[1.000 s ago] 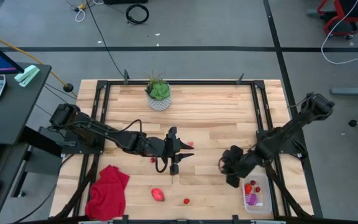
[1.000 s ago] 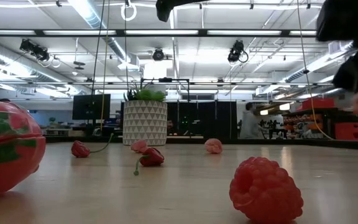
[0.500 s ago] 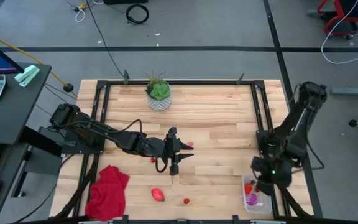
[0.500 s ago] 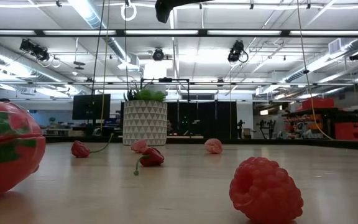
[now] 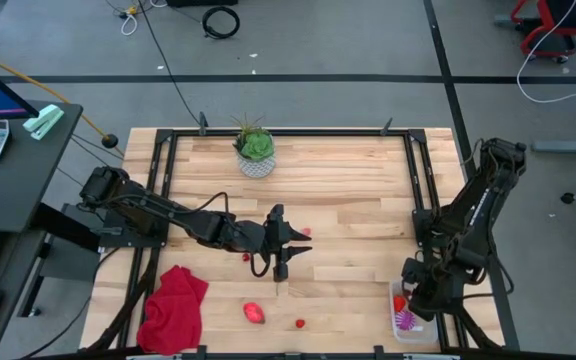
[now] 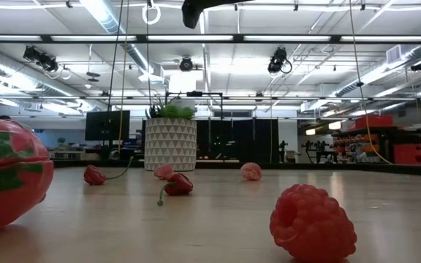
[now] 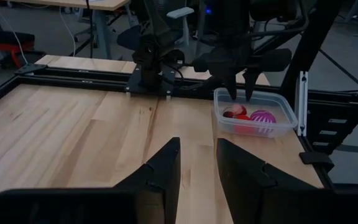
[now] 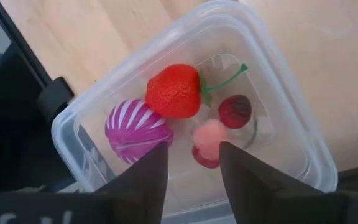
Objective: Pick and placing Produce into tupperware
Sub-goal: Put the pink peach into the transparent container
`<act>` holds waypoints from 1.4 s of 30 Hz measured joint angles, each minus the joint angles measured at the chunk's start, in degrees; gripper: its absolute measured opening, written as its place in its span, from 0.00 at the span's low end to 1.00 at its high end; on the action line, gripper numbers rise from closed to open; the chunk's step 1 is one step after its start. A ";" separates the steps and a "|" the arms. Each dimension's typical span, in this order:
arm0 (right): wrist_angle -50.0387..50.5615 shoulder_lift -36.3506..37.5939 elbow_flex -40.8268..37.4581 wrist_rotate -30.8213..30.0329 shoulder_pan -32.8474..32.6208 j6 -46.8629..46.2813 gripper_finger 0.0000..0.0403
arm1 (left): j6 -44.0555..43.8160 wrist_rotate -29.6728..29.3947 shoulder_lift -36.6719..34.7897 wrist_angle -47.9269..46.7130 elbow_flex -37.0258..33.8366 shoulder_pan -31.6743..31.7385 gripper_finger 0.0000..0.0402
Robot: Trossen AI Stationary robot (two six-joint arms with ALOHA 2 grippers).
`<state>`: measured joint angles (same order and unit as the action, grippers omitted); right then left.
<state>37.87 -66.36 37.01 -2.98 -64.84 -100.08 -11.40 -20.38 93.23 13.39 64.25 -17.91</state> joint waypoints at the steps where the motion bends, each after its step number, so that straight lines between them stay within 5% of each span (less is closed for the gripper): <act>1: -0.03 0.14 0.00 0.02 0.00 -0.19 0.39 | 0.02 0.00 0.00 0.00 0.00 0.05 0.27; 6: -0.47 0.92 0.00 0.21 1.17 -0.28 0.43 | 0.50 -0.02 0.00 0.00 0.00 0.11 0.27; 11: -5.37 2.66 0.00 -8.27 4.43 6.33 0.44 | 0.68 -0.24 0.00 0.02 0.00 0.11 0.27; 20: -21.37 3.64 0.00 -28.88 15.09 48.30 0.43 | 0.70 -4.80 0.02 0.04 0.00 0.11 0.27; 23: -25.16 0.58 0.02 -28.92 20.65 62.09 0.44 | 2.17 -5.55 0.02 0.09 0.00 0.11 0.27; 31: -37.92 -11.70 0.02 -23.89 36.19 77.78 0.52 | 3.13 -5.56 0.02 0.13 0.00 0.09 0.27; 42: -50.76 -23.22 0.02 -19.72 51.81 80.37 0.64 | 5.04 -5.57 0.02 0.11 0.00 0.09 0.27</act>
<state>-12.88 -89.58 37.04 -22.70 -13.03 -19.70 -6.36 -25.96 93.25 13.50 64.25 -17.82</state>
